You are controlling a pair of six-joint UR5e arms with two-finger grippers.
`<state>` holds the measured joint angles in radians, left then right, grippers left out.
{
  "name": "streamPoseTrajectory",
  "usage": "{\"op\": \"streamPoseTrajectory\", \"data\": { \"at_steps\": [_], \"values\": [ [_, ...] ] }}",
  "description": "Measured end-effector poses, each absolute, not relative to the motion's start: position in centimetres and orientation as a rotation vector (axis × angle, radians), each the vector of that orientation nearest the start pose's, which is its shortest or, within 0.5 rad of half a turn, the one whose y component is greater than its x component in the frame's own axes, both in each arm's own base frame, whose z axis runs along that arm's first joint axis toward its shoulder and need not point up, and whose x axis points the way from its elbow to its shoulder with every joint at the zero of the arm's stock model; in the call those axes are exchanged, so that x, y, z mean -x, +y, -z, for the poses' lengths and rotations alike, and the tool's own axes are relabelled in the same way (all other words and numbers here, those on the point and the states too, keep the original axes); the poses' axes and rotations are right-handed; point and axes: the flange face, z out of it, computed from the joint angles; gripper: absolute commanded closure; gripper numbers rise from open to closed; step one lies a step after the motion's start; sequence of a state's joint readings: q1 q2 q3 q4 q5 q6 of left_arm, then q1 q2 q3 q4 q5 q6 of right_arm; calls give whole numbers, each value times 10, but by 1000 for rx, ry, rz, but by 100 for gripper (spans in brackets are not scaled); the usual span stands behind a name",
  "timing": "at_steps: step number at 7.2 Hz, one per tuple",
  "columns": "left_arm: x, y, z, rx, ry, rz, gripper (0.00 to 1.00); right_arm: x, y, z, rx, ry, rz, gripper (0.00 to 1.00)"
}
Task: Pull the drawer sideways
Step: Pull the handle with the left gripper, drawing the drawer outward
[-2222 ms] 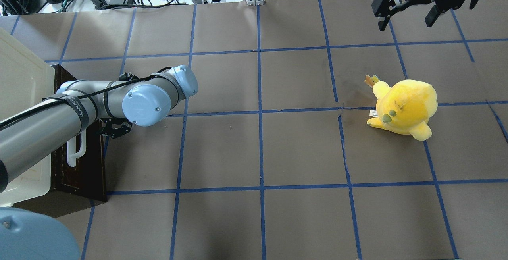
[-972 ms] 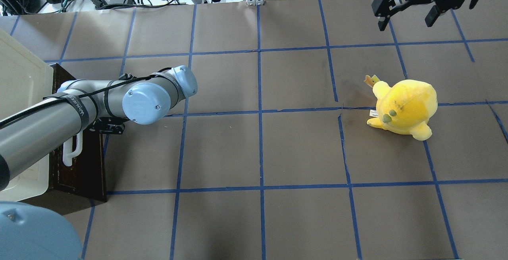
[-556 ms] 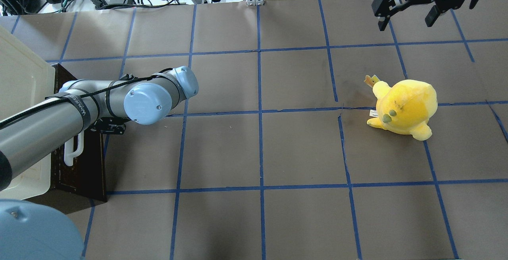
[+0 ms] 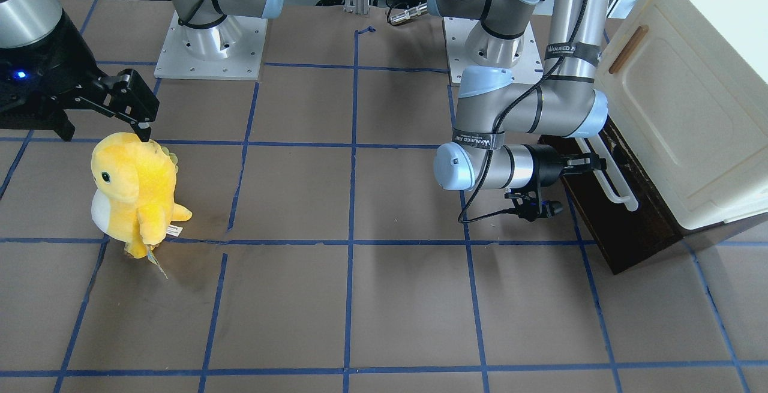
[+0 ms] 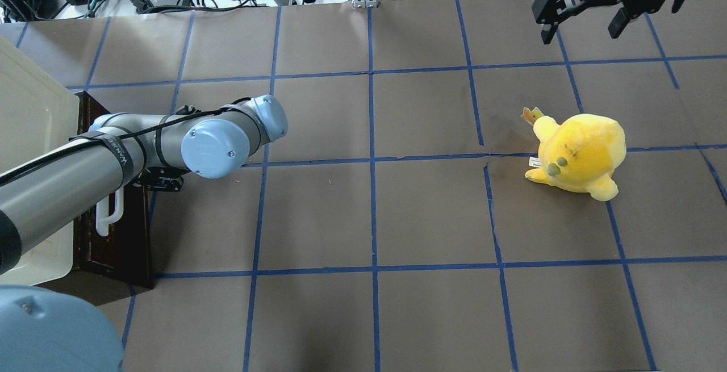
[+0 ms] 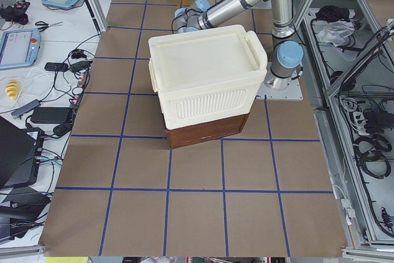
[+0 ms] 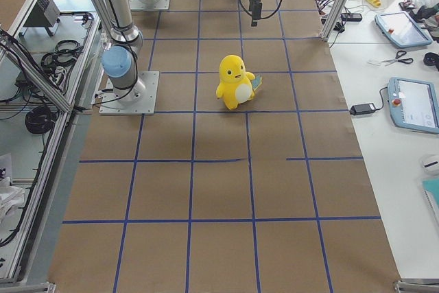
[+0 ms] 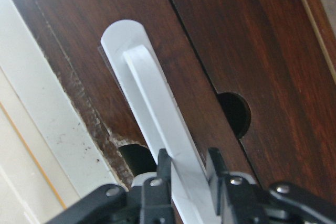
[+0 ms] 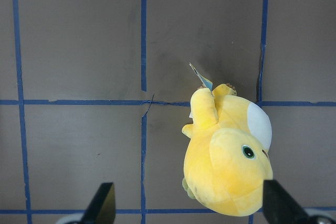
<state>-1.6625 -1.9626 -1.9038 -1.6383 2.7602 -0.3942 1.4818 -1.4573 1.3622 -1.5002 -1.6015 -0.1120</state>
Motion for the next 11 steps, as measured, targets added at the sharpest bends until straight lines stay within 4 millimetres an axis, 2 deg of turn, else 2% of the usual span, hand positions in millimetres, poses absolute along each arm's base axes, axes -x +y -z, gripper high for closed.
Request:
{"op": "streamPoseTrajectory", "data": {
  "at_steps": [11],
  "values": [
    [98,-493,-198,-253,1838,-419,93,-82,-550,-525,36,3174,34,0]
  ]
}}
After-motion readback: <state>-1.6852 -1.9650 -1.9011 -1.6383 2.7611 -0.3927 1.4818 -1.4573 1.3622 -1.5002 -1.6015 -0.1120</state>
